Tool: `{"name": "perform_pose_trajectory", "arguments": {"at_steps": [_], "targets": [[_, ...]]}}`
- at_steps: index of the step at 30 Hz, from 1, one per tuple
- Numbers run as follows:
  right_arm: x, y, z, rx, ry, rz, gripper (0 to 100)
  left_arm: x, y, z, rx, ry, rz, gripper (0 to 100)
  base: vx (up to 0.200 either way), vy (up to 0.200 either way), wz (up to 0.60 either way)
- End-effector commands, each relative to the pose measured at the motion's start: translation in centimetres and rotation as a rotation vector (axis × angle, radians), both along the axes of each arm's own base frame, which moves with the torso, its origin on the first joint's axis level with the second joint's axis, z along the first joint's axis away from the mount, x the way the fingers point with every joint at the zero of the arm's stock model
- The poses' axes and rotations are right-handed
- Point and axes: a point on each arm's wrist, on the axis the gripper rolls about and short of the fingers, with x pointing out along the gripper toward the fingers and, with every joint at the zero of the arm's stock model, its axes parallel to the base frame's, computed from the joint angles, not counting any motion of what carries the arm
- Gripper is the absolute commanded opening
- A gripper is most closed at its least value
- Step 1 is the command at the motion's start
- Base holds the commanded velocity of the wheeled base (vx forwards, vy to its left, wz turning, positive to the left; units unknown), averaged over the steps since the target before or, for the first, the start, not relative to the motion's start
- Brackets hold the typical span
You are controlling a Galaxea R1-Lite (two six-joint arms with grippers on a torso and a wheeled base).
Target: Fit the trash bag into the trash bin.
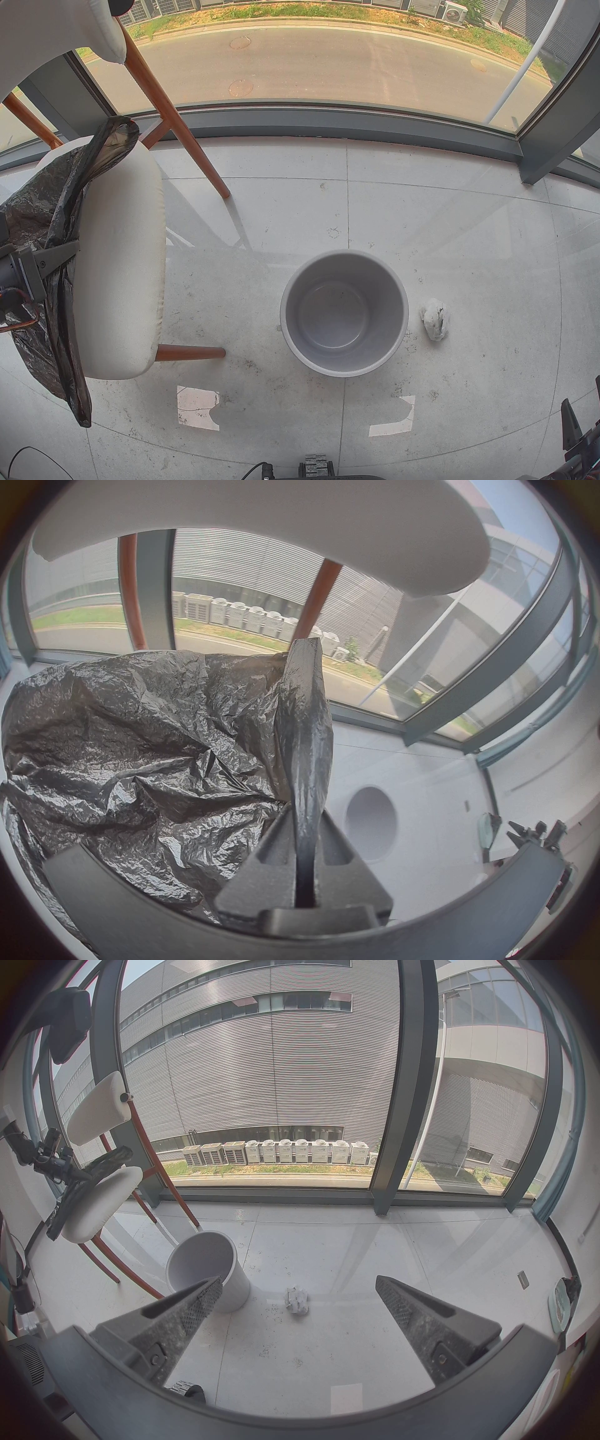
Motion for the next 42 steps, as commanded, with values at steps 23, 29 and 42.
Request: {"name": "perform_pose_trajectory", "arguments": {"at_steps": [23,29,42], "targets": [[0.0,0.0,-0.5,0.001,0.006,0.001,100,-3.1,-2.6,4.1,-0.304,0.065,-0.705,0,0.000,-0.087,0.00],[0.0,0.0,-0.5,0.001,0.006,0.001,100,-3.8,-3.9,3.0,-0.349,0.211,-0.973,0,0.000,-0.200,0.00],[0.0,0.0,-0.5,-0.001,0.006,0.001,100,-1.9,-6.2,1.8,-0.430,0.439,-1.110,0,0.000,-0.200,0.00]]}}
